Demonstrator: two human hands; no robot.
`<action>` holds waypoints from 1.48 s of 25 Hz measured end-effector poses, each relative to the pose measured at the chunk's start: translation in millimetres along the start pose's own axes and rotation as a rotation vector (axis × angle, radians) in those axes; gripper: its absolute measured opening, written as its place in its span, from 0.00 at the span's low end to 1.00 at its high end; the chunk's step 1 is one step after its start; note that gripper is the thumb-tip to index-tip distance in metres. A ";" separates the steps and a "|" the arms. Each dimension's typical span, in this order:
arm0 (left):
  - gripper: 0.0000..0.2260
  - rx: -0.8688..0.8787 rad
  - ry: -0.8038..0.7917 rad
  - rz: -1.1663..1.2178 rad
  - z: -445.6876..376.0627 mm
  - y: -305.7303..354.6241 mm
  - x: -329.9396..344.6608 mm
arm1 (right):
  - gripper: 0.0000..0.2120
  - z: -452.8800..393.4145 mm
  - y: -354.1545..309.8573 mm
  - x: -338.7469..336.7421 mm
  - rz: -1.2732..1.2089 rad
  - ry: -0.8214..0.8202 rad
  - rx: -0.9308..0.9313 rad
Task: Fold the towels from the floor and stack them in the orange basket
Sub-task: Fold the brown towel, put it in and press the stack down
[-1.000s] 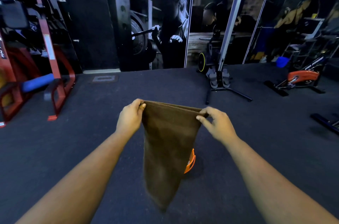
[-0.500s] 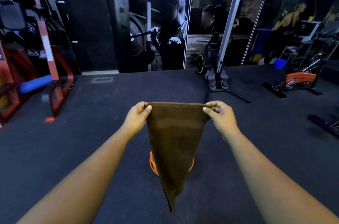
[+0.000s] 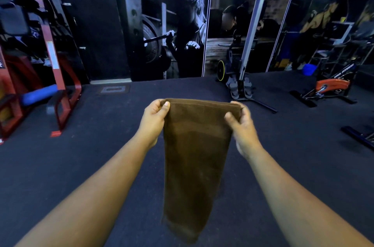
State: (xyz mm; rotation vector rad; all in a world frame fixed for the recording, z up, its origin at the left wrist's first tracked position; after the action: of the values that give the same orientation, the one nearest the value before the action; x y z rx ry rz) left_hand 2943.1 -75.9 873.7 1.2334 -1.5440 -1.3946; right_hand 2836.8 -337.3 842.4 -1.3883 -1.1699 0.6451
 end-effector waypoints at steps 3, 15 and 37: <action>0.12 -0.014 -0.036 0.100 -11.3 24.1 12.6 | 0.24 38.2 71.6 12.9 0.238 -0.201 0.286; 0.13 -0.374 -0.238 0.305 45.6 -96.4 28.7 | 0.11 9.4 26.9 34.3 -0.361 0.096 0.274; 0.08 -0.332 -0.205 -0.059 34.1 -116.2 3.6 | 0.20 40.0 88.8 -5.3 0.129 0.052 0.518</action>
State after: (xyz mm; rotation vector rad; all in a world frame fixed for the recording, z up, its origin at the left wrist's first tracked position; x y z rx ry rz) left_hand 2931.9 -64.5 753.6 0.9645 -1.3444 -1.7787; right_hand 2823.8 -312.8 748.9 -1.0330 -0.7982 0.9229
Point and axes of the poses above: each hand's wrist, its own z-axis away from the middle knuckle, its own x-axis out of the palm, y = z × x, the point moved 7 cm from there along -z, towards the middle knuckle, and after that the axes turned 5 degrees about -z, right-handed, at the moved point
